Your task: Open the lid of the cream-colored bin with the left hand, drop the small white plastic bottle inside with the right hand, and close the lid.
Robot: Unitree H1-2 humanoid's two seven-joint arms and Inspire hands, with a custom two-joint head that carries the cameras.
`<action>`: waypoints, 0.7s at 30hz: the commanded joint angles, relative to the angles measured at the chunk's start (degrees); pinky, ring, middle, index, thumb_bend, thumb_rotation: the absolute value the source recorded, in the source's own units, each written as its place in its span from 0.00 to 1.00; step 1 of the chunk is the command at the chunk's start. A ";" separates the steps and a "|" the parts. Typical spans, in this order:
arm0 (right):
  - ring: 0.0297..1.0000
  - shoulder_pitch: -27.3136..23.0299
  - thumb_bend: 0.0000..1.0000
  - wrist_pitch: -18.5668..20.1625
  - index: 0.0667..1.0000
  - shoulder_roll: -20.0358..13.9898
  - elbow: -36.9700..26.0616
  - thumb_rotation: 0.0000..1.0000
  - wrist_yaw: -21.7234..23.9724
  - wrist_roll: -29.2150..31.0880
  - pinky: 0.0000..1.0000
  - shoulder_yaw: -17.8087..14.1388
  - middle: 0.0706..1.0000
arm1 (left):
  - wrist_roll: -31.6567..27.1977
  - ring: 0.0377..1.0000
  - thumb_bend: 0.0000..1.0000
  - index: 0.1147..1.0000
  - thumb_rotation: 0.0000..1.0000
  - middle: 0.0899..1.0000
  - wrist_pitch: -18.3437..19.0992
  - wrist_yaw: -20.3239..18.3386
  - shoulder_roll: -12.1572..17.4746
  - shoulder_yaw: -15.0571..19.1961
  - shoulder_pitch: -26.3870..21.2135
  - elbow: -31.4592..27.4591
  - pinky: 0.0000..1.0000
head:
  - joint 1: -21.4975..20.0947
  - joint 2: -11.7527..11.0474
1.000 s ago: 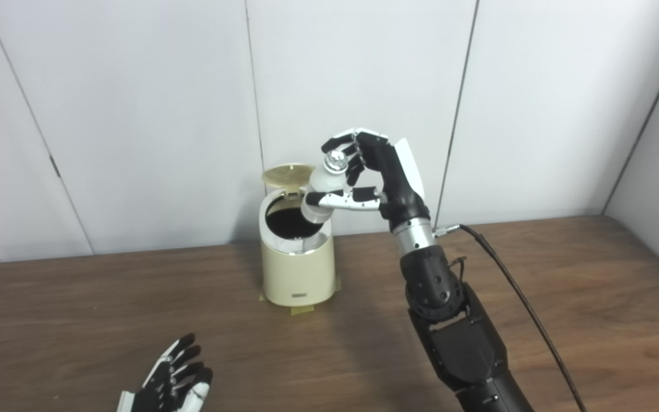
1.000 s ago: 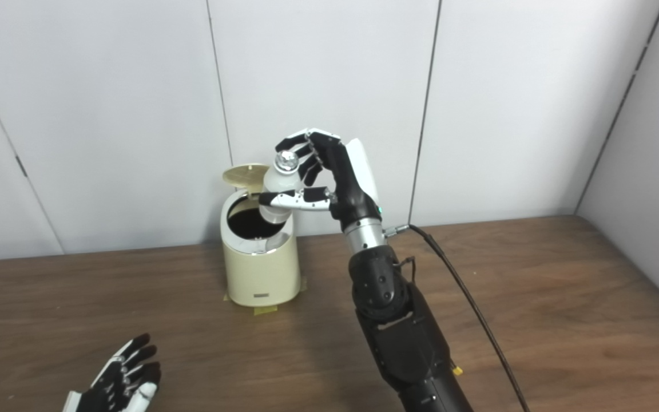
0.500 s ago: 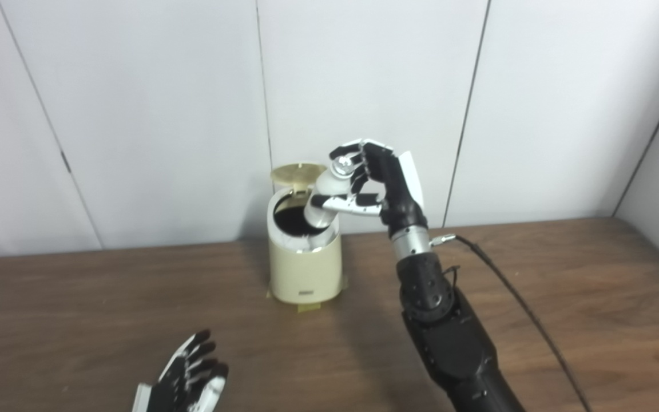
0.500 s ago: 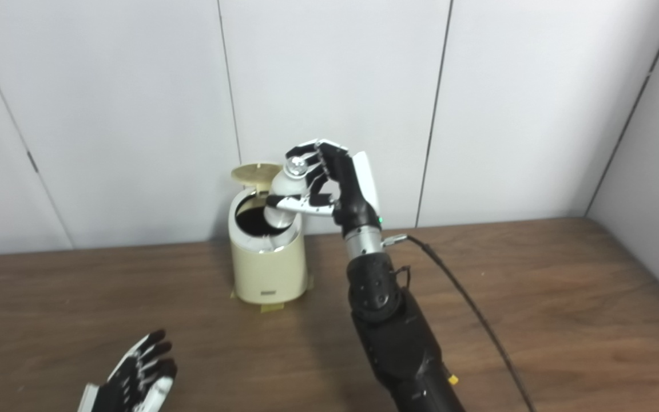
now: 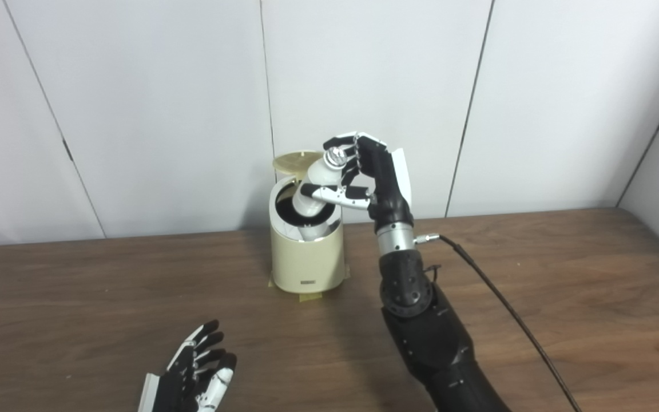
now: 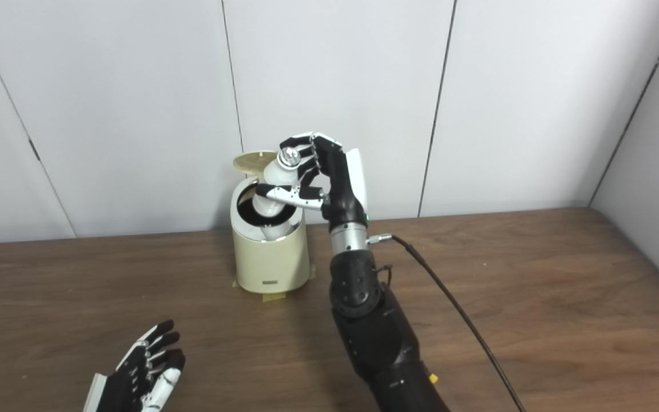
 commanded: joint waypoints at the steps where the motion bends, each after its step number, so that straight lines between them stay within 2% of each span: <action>1: 0.32 -3.81 0.52 -3.44 0.50 0.54 0.09 0.00 -2.00 -0.33 0.26 -0.28 0.38 | 0.53 0.76 0.57 0.87 0.58 0.81 1.89 -0.67 -4.24 -1.16 2.80 0.00 0.65 | -0.01 0.08; 11: 0.35 -3.36 0.52 -4.90 0.49 0.80 1.95 0.00 -5.07 -1.56 0.29 -0.08 0.39 | 0.74 0.76 0.57 0.88 0.58 0.81 2.50 -0.59 -4.23 -1.59 3.03 -0.70 0.66 | 0.16 0.41; 13: 0.36 -3.28 0.51 -5.16 0.50 0.64 2.37 0.00 -6.30 -2.42 0.33 0.07 0.44 | 0.96 0.76 0.57 0.88 0.58 0.81 2.39 -0.53 -4.09 -1.67 2.98 -0.62 0.66 | 0.16 0.41; 17: 0.40 -2.99 0.52 -4.80 0.49 0.09 2.41 0.00 -7.62 -3.97 0.42 0.66 0.44 | 0.52 0.76 0.58 0.87 0.58 0.81 2.64 -0.57 -4.30 -1.49 3.03 -0.77 0.65 | 0.16 0.41; 21: 0.40 -2.78 0.52 -4.83 0.49 -0.28 2.21 0.00 -7.70 -4.56 0.40 0.98 0.44 | 0.82 0.76 0.58 0.87 0.58 0.81 2.51 -0.53 -4.24 -1.54 3.04 -0.73 0.65 | 0.16 0.41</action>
